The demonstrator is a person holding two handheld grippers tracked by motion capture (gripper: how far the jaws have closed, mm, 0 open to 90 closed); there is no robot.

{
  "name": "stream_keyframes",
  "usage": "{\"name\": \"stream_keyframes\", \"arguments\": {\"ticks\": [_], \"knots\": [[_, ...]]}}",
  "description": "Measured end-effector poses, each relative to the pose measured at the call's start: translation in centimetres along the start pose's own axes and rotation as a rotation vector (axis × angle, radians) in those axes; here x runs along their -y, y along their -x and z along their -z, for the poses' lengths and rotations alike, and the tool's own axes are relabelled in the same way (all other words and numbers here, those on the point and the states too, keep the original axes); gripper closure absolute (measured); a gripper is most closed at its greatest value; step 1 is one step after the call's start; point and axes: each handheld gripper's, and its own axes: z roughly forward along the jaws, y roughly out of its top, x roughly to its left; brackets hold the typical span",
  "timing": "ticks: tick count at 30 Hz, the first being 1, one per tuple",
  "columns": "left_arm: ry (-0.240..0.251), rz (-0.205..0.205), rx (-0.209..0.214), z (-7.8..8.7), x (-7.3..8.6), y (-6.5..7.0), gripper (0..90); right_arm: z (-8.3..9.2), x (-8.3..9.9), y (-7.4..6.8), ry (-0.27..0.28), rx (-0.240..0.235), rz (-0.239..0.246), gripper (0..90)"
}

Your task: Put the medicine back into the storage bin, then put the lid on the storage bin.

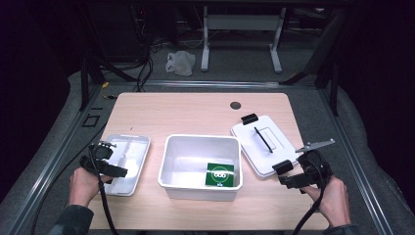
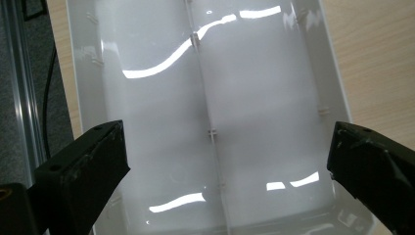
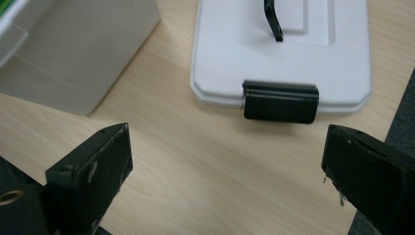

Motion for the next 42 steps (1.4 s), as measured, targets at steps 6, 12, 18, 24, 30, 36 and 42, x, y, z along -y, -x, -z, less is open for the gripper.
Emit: {"name": "stream_keyframes", "arguments": {"ticks": [6, 12, 18, 24, 30, 36, 42], "knots": [[-0.025, 0.018, 0.018, -0.9, -0.2, -0.7, 1.8, -0.4, 0.2, 0.1, -0.024, -0.005, 0.000, 4.8], [-0.053, 0.047, 0.030, -2.0, -1.2, -1.6, 4.9, -0.9, 0.1, 0.0, -0.042, -0.018, 0.011, 5.1], [-0.080, 0.089, 0.080, -3.7, -2.0, -2.8, 19.8, -1.2, 0.0, 0.3, -0.049, -0.024, 0.003, 5.7], [-0.114, 0.071, 0.092, -4.5, -2.4, -2.5, 50.3, -1.4, -0.1, 0.2, -0.064, -0.026, 0.007, 5.7], [-0.117, 0.049, 0.089, -4.9, -2.6, -2.1, 69.8, -1.7, 0.1, 0.3, -0.078, -0.025, 0.010, 5.9], [-0.126, 0.053, 0.089, -5.3, -2.5, -2.1, 83.5, -2.5, 0.4, 0.6, -0.107, 0.001, 0.013, 7.3], [-0.130, 0.044, 0.046, -5.2, -2.4, -1.9, 88.5, -3.6, 0.6, 0.1, -0.151, 0.020, 0.045, 9.5]]}}
